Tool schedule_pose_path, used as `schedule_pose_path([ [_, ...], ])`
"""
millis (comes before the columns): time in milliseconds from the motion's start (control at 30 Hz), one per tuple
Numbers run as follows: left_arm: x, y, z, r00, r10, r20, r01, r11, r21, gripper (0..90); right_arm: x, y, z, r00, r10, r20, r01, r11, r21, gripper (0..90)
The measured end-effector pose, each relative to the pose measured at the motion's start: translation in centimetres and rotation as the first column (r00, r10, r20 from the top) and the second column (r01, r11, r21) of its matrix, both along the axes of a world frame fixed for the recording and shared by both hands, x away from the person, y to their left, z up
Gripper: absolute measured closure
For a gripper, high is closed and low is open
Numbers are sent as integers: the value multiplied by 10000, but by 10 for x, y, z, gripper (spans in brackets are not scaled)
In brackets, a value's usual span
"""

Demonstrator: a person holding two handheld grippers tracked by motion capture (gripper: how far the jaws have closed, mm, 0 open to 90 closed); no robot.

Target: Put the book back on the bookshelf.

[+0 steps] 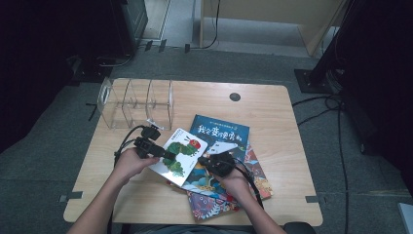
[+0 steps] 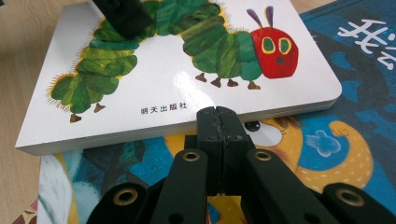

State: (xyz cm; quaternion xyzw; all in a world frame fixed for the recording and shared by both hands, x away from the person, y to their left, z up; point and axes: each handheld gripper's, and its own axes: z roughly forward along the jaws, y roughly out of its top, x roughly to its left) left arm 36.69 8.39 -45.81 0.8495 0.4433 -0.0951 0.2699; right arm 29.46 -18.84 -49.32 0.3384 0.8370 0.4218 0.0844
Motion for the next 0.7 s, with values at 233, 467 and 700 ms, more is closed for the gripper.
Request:
schedule_pose_path([
  [233,-4,-4,23,9997,-97,241,96,9999,49,373,1,-1,0,10000,29,-60,-29,10000,61,895],
  [467,-9,-11,56,9999,-98,133,103,9993,-369,493,1,-4,0,9999,55,-98,-53,9999,151,894],
  [700,-12,-36,68,9966,-615,-553,599,9978,-294,635,2,-4,0,10000,-20,-61,20,9999,133,848],
])
